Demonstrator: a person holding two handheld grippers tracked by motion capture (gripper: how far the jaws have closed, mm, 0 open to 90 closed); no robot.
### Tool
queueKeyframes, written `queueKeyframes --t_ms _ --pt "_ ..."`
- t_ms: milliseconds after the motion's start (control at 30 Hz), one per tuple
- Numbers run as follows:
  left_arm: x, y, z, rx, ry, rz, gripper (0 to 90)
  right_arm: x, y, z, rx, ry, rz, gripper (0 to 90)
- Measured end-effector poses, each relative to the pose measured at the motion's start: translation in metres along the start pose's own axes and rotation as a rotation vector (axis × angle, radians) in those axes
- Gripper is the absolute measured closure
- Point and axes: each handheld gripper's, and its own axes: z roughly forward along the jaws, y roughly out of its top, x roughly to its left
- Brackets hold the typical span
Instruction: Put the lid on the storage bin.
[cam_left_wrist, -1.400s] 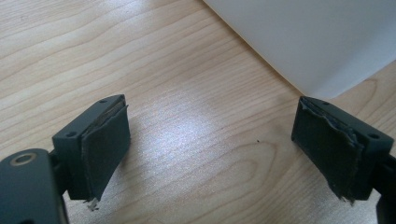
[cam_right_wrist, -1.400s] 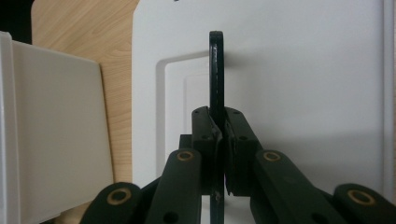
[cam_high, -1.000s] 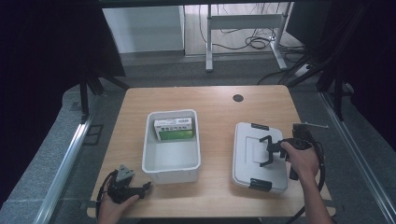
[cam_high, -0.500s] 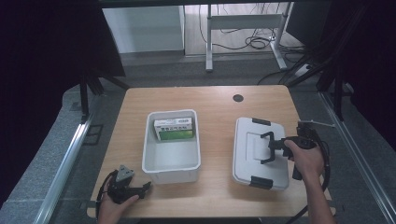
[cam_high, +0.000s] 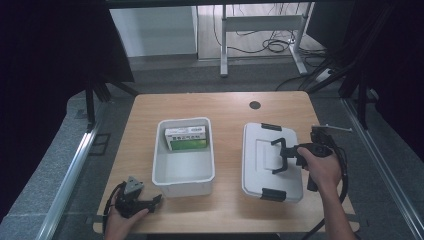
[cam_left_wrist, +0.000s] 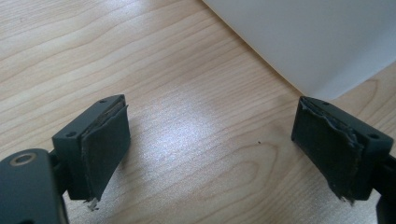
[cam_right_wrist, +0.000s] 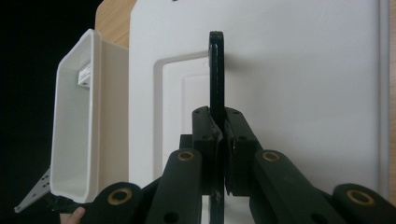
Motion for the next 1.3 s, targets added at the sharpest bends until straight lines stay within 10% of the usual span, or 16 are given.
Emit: queueKeyframes --t_ms 1300 --pt "0.000 0.000 0.000 0.001 0.002 0.000 11.6 0.116 0.022 0.019 0.047 0.066 -0.094 85.0"
